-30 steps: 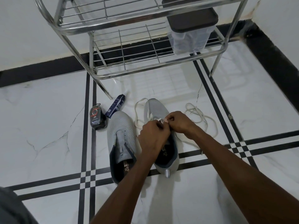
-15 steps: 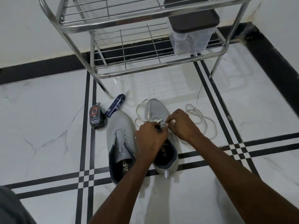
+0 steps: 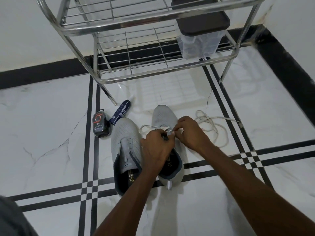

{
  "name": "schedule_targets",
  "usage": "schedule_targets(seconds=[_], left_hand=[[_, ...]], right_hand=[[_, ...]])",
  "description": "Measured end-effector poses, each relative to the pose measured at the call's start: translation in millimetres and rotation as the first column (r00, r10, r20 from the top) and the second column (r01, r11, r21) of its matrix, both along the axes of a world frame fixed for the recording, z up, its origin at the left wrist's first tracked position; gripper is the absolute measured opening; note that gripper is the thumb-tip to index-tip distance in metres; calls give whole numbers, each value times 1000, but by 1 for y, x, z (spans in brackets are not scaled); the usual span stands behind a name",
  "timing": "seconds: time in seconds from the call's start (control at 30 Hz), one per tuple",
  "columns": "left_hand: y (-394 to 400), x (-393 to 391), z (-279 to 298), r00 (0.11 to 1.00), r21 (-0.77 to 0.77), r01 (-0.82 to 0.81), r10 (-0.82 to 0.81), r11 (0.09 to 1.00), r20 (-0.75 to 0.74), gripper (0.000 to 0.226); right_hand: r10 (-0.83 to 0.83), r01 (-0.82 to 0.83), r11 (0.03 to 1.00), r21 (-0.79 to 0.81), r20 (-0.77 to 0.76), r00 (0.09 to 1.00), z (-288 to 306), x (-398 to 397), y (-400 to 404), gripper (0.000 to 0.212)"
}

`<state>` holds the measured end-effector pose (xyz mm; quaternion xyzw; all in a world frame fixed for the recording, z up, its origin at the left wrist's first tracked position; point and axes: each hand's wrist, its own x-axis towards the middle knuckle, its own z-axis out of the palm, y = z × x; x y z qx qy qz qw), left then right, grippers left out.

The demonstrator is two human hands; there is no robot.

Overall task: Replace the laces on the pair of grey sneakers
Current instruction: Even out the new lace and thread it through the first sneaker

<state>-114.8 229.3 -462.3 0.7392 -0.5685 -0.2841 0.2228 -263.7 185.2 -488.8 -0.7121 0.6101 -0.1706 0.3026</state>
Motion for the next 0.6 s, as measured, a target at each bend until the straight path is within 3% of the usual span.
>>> schedule_targets(seconds=[0.07,0.13,0.2,0.23,0.3,0.4,0.47,0.6], left_hand=[[-1,2,-1,1000,0,-10,10,1000,11,32],[-1,3,-2,1000,13,-14,14,1000,26,28],[1,2,-2,1000,26,-19,19,999,25,26],[1,3,-2,999,29,-26,26,999,26,26],[4,5,-2,999,31,-40,39,999,35,26],[2,3,-2,999,14,-32,31,999,25,26],[-2,2,-2,999,-1,-31,31,1000,12,27],[-3,5,-7,993,-12,-70,71,997,95,28]], right_hand=[[-48,45,998,-52,-55,997,4,5,-2,15],[-291,290,950,-121,1,957,17,-12,-8,14],[-605,616,769,-168,118,787,30,-44,-16,14],[-669,687,708,-164,156,727,31,-57,-17,19],[-598,610,781,-136,120,792,30,-57,-14,35],[-180,185,980,-71,71,981,14,-26,-11,44],[-24,25,999,-21,51,998,7,-4,-7,25],[21,-23,998,-61,-29,999,-3,6,4,12]])
